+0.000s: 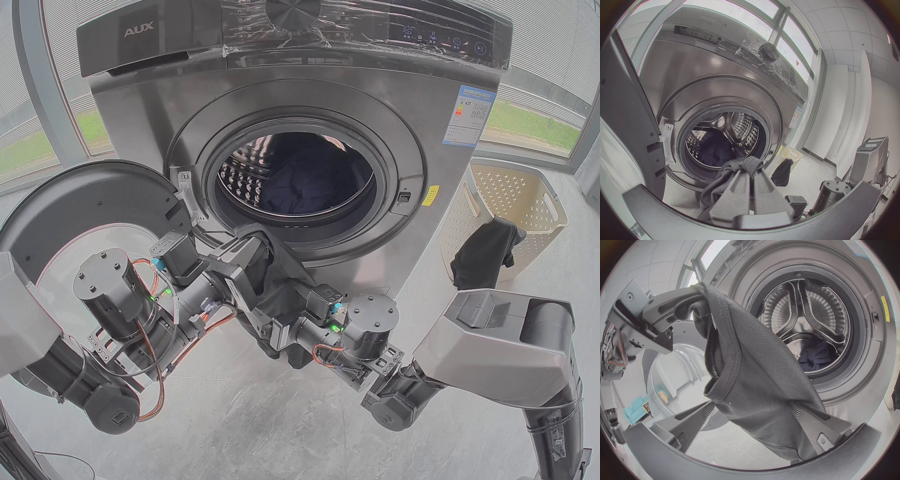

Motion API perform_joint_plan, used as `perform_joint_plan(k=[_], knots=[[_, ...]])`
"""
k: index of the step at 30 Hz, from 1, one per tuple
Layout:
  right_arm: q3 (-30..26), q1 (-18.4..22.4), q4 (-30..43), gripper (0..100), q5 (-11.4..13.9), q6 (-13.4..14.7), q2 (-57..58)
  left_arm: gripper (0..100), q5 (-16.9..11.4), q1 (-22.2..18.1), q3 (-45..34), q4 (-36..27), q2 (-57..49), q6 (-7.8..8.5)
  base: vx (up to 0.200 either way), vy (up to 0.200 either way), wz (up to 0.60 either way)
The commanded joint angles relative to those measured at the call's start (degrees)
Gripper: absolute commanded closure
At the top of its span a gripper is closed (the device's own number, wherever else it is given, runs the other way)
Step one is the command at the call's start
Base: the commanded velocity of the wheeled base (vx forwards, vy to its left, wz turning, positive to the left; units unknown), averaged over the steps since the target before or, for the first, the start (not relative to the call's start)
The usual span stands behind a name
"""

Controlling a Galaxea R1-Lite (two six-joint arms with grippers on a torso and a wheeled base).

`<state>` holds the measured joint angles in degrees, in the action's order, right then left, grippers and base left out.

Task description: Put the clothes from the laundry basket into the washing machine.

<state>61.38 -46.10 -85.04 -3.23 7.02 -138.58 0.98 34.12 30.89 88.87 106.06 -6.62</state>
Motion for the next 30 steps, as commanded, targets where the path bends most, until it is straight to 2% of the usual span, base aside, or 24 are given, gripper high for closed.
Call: perform_joint_plan(k=[1, 7, 20, 30], knots=[[1.64, -0.13, 0.23, 100, -0.11, 0.01, -0.81, 100, -0.01, -0.02, 0.05, -0.01, 0.03, -0.15, 0.000, 0.000, 0.00], [1.11, -0.30, -0.21, 100, -0.11, 0.01, -1.16, 100, -0.01, -0.55, 0.22, -0.01, 0.03, -0.76, 0.000, 0.000, 0.00], [-13.04, -1.71, -0.30, 100, -0.11, 0.01, 11.58, 100, 0.17, -3.18, 0.84, -0.01, 0.99, -0.76, 0.000, 0.000, 0.00], [-21.13, -0.13, 0.14, 100, 0.07, -0.34, 18.52, 100, 0.78, -3.36, 0.84, -0.01, 1.61, -0.85, 0.000, 0.000, 0.00]])
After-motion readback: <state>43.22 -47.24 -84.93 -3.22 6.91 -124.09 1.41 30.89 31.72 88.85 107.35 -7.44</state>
